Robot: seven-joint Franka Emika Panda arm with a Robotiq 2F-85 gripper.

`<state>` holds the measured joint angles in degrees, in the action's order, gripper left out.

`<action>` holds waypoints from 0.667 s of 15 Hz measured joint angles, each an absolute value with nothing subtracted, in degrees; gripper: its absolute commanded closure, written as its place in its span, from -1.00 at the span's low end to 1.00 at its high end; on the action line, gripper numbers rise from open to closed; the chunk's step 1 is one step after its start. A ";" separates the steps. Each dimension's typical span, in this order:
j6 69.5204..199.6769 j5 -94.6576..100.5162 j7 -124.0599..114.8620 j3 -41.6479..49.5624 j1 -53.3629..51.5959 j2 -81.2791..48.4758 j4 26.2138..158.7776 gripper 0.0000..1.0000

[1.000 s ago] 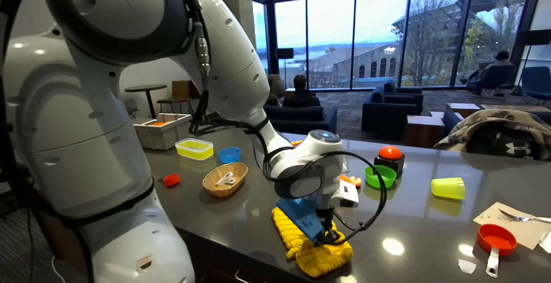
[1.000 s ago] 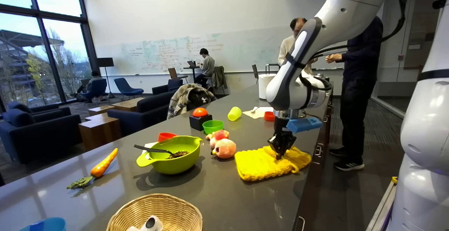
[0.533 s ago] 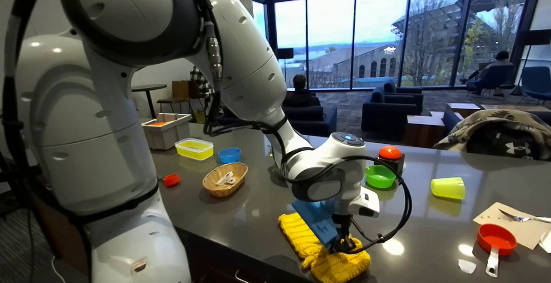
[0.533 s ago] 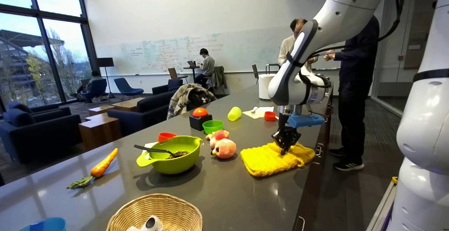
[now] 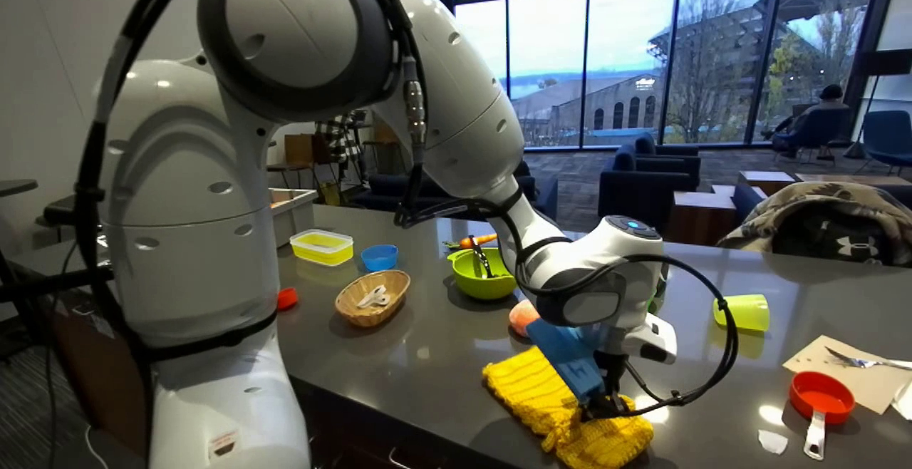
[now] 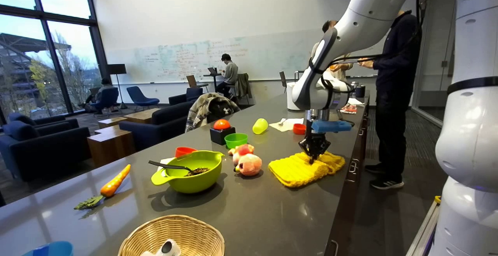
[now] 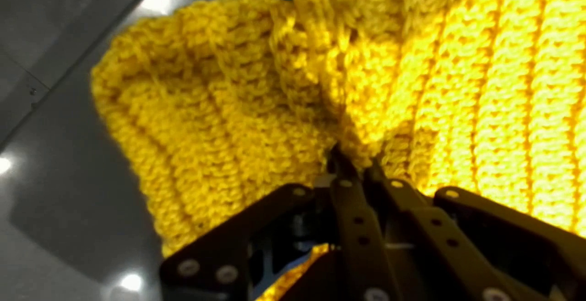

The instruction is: Use the yellow towel to wipe the surface

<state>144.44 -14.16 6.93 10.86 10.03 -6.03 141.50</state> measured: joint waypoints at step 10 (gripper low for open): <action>136.84 -13.93 1.81 12.85 14.57 -17.13 124.80 0.96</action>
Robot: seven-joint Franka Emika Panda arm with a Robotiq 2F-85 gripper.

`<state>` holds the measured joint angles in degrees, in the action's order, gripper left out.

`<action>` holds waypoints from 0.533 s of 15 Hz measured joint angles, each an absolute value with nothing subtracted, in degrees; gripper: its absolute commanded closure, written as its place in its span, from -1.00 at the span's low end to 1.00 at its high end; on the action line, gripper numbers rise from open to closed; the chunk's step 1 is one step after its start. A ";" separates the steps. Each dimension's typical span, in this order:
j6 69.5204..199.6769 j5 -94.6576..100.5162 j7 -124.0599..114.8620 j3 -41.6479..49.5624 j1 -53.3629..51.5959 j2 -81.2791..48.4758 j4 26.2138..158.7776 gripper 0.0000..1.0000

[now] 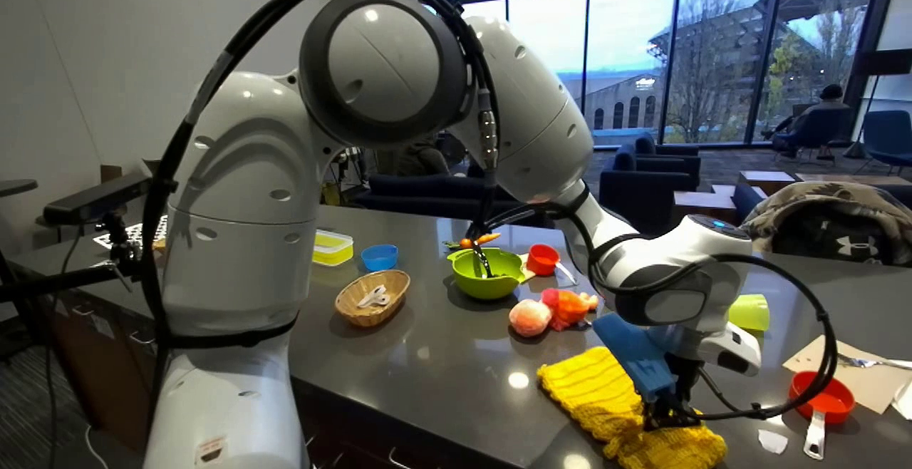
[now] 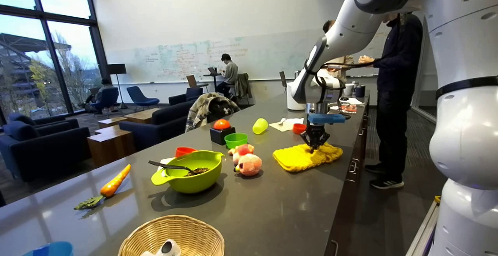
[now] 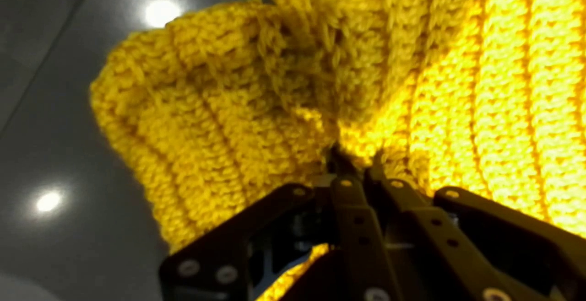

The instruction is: Use the yellow towel to wipe the surface

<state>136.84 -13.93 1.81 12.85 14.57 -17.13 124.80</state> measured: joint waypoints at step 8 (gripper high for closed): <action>133.08 -13.60 -3.50 14.73 17.45 -24.17 114.01 0.96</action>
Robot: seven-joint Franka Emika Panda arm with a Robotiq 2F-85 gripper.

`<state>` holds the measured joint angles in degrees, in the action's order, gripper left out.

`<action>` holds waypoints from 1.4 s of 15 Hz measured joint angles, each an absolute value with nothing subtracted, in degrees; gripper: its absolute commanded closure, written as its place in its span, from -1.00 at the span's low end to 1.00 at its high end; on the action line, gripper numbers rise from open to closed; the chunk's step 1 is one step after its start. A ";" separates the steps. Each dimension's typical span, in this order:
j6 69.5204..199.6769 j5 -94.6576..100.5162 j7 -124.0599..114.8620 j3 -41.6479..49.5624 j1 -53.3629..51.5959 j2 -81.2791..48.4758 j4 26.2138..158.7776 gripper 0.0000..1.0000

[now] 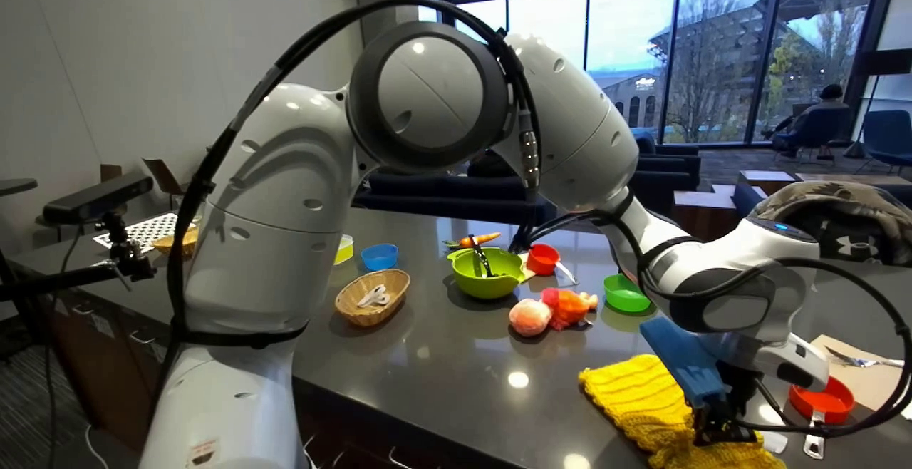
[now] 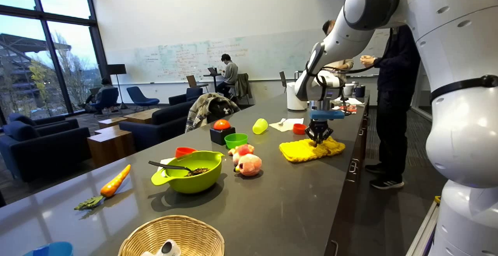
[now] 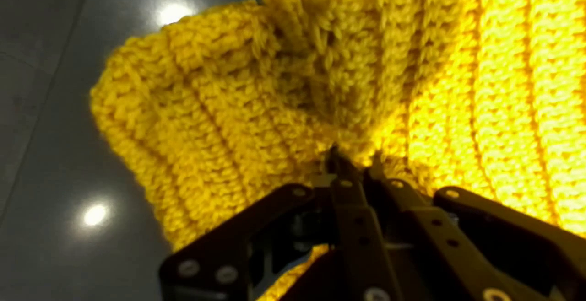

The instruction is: Use the yellow towel to wipe the surface

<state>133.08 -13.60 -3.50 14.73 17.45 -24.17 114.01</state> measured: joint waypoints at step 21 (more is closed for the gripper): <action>133.55 -16.41 -14.39 15.32 19.64 -30.57 104.55 0.96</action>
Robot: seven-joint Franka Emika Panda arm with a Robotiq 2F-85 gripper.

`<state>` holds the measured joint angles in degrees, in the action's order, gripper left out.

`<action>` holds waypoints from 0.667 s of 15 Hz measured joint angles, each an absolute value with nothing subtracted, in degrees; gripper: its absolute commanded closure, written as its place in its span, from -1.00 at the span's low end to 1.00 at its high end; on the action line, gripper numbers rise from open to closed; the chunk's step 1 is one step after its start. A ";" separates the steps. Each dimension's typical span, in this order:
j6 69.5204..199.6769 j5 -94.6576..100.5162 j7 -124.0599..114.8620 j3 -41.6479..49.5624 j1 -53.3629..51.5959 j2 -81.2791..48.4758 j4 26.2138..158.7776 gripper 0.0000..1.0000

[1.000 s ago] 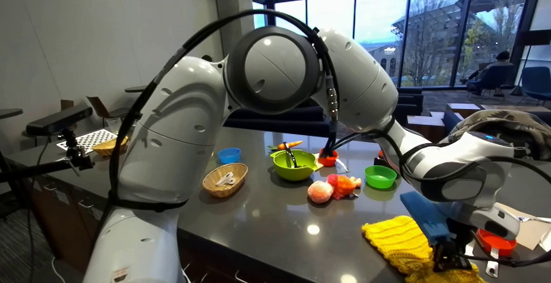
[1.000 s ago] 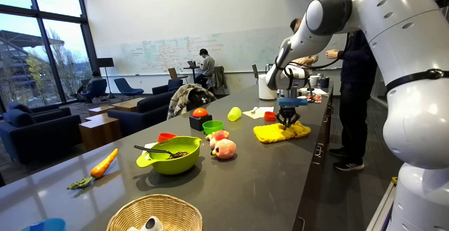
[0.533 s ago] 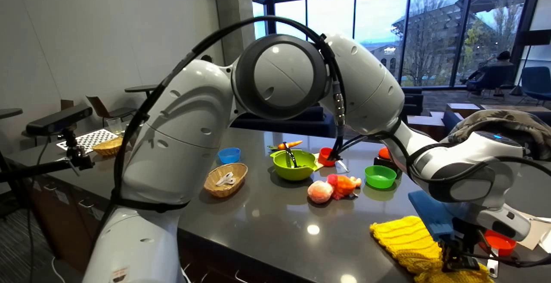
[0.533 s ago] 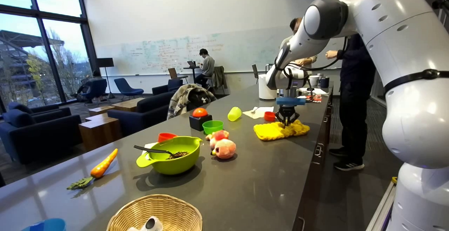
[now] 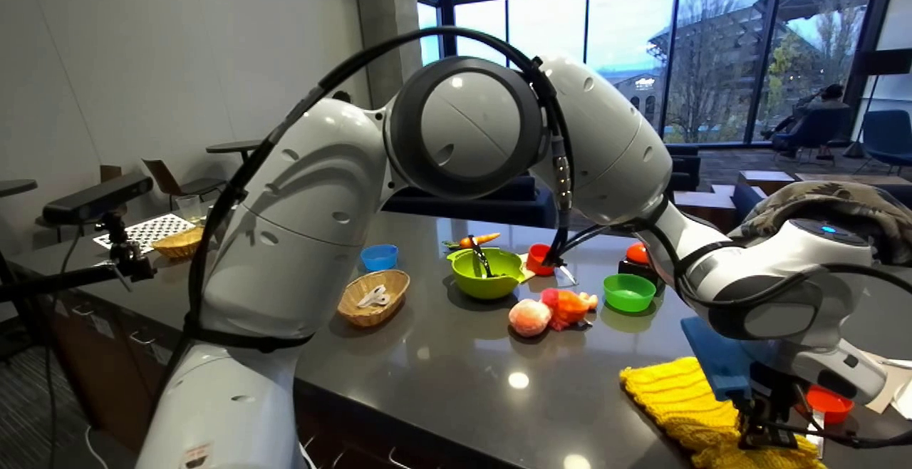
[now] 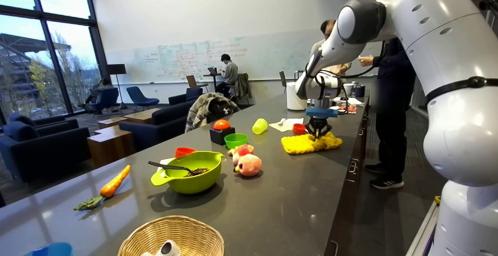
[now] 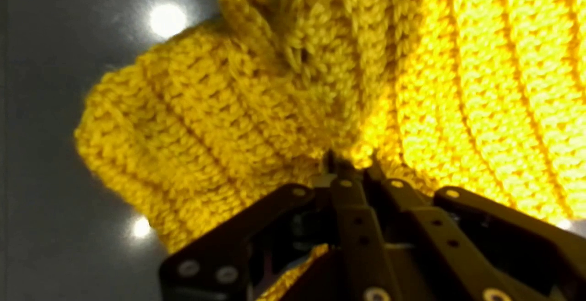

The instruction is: Use the yellow towel to wipe the surface

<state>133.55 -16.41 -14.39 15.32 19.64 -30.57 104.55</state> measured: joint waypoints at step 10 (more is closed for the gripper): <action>148.03 -13.07 -8.97 12.75 15.43 -23.95 117.21 0.96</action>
<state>148.03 -13.07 -8.97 12.75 15.43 -23.95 117.21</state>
